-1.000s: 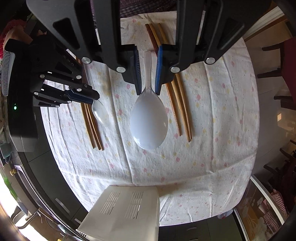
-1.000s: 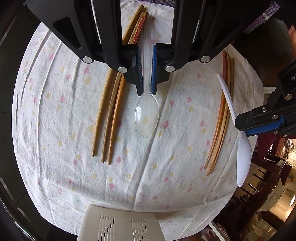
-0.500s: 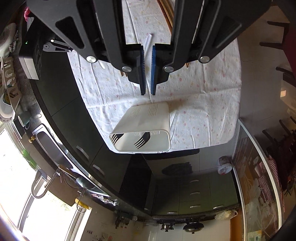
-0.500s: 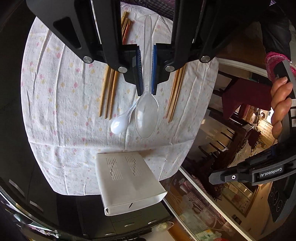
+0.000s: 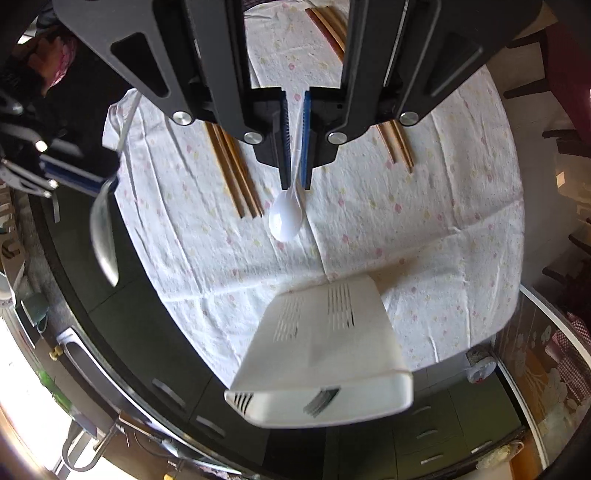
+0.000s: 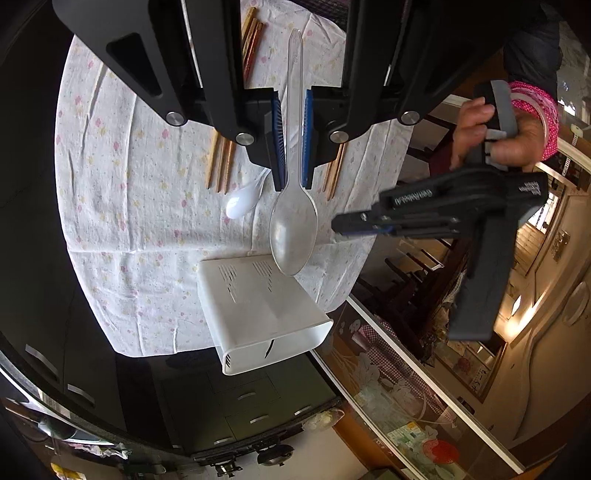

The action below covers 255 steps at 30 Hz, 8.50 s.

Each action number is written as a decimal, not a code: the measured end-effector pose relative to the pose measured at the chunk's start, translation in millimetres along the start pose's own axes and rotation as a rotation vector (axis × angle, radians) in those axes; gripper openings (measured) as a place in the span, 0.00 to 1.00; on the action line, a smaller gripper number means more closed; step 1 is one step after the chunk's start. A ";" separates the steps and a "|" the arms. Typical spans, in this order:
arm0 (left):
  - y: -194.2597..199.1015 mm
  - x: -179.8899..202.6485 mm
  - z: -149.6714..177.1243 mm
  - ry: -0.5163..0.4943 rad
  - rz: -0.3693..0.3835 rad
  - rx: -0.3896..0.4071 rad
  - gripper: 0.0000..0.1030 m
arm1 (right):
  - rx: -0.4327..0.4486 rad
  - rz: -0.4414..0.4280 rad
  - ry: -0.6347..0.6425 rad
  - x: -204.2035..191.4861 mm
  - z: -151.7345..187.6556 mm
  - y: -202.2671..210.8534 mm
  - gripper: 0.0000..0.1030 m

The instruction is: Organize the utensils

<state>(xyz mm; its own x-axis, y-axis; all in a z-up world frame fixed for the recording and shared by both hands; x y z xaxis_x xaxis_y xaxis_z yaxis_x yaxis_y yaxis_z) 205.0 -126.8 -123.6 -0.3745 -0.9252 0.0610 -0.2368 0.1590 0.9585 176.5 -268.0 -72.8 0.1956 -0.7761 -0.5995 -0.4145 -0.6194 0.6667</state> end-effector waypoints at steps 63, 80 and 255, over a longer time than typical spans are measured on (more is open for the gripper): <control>6.0 9.2 4.5 -0.146 -0.060 0.444 0.15 | 0.101 0.044 -0.039 31.8 3.1 66.2 0.10; 65.9 19.2 -3.4 -0.204 -0.041 0.575 0.15 | 0.115 0.043 -0.037 33.7 1.0 71.5 0.10; -50.9 -78.8 95.7 -0.008 -0.080 -0.213 0.06 | -0.167 0.239 -0.004 34.5 71.9 -49.5 0.06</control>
<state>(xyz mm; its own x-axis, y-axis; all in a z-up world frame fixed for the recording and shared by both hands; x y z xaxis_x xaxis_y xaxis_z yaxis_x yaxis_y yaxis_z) 160.8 -29.0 -203.8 -0.3697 -0.9290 -0.0195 -0.0723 0.0078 0.9973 139.9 -255.6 -158.3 0.1060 -0.9020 -0.4185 -0.2961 -0.4304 0.8527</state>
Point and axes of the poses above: each gripper's, at about its wrist camera, not at the fingertips, and y roughly against the way its jaws point, x to its right, z to its underside, the point moved 8 cm from there along -y, roughly the way its jaws point, and after that the axes turned 7 degrees about -y, right-handed, at the moved point
